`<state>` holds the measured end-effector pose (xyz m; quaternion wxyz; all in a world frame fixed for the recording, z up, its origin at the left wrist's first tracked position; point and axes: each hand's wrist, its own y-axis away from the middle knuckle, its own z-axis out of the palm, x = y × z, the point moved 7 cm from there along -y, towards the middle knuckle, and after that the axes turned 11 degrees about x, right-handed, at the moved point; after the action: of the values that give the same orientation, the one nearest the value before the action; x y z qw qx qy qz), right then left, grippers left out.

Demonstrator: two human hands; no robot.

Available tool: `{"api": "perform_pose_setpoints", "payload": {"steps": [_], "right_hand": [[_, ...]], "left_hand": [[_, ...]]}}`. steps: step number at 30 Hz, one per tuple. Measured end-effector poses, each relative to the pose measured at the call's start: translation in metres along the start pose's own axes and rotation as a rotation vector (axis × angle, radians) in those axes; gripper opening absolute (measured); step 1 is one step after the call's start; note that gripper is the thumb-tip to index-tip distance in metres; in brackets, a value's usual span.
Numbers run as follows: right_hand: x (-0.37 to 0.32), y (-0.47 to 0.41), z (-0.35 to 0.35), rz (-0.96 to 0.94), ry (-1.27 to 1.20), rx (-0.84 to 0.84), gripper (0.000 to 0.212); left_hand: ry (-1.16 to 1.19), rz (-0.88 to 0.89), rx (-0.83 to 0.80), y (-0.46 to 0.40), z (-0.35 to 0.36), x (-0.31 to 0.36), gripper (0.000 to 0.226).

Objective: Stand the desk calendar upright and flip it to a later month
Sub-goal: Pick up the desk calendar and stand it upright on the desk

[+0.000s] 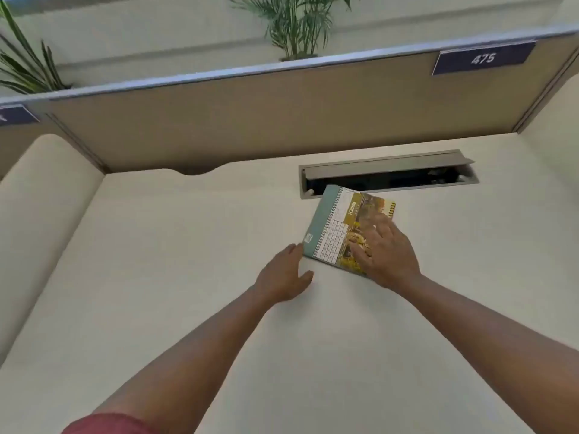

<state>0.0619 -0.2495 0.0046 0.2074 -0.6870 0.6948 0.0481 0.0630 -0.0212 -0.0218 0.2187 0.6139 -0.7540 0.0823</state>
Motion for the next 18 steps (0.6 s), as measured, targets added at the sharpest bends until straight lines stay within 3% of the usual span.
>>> {"api": "perform_pose_setpoints", "payload": {"steps": [3, 6, 9, 13, 16, 18], "right_hand": [[0.027, 0.004, 0.020, 0.262, -0.217, -0.052, 0.055], [0.043, 0.006, 0.034, 0.503, -0.405, -0.032, 0.020], [0.046, 0.003, 0.039, 0.611, -0.479, -0.023, 0.035], [0.050, 0.002, 0.042, 0.776, -0.618, 0.001, 0.055], [0.054, 0.001, 0.045, 0.897, -0.743, 0.012, 0.027], [0.057, 0.001, 0.049, 0.946, -0.804, 0.010, 0.027]], "left_hand": [[0.143, -0.030, -0.013, -0.007, 0.012, -0.005, 0.073], [0.290, -0.084, 0.041, -0.016, 0.015, -0.006, 0.064], [0.385, -0.135, 0.057, -0.023, 0.016, -0.009, 0.064], [0.609, -0.295, 0.121, -0.029, 0.015, -0.024, 0.043], [0.749, -0.430, 0.082, -0.030, 0.020, -0.036, 0.031], [0.770, -0.455, 0.047, -0.027, 0.026, -0.040, 0.019]]}}
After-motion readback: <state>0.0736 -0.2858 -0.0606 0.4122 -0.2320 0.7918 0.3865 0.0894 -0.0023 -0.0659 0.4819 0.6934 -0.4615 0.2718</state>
